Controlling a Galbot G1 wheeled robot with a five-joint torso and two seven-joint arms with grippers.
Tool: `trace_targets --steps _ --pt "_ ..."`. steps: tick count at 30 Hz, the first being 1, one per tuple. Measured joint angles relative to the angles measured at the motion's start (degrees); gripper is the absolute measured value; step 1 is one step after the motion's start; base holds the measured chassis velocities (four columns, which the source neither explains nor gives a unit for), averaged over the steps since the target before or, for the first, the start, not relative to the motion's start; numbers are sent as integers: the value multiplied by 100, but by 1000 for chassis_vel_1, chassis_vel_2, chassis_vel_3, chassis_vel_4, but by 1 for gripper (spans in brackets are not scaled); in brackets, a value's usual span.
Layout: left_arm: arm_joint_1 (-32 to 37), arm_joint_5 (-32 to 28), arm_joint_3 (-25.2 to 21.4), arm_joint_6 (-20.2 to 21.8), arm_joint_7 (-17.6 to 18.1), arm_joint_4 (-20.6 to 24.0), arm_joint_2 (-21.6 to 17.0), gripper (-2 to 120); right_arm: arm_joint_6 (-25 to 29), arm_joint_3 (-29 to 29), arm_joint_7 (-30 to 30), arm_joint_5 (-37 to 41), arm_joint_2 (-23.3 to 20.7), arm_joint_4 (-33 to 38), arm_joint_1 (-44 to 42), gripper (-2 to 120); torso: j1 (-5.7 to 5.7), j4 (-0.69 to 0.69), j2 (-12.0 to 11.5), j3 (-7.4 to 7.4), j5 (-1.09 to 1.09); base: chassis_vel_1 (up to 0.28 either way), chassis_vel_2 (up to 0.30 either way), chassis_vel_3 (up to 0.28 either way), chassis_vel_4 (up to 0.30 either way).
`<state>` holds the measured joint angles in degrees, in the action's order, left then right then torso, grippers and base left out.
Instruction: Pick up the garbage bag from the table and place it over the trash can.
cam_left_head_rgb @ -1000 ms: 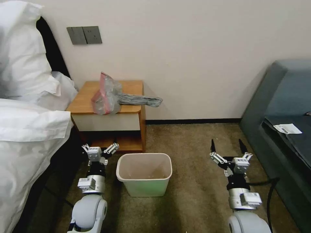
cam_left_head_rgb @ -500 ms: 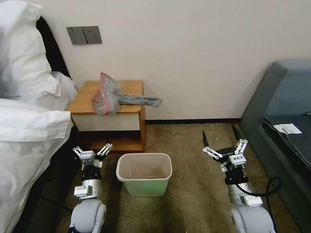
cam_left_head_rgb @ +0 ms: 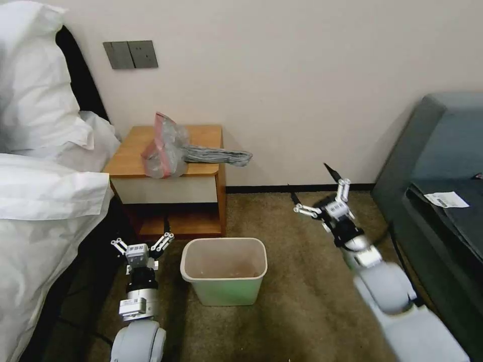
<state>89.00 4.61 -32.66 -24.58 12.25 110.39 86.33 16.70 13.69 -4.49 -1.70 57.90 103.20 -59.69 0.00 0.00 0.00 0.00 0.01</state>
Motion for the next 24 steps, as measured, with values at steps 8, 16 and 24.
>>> trace_targets --steps 8,16,24 --pt "-22 174 14 -34 12 -147 205 100 -515 -1587 -419 -281 -157 -1239 1890 100 0 1 0 0 -1 0 0 0 0" --pt "-63 307 21 -100 73 -359 330 100 -753 -2851 -846 -606 139 -2273 3303 100 0 -1 0 1 -2 0 0 0 0" --pt "-80 393 44 -136 174 -527 426 100 -809 -3747 -839 -720 864 -3406 4568 100 0 0 0 0 -2 0 0 0 0"
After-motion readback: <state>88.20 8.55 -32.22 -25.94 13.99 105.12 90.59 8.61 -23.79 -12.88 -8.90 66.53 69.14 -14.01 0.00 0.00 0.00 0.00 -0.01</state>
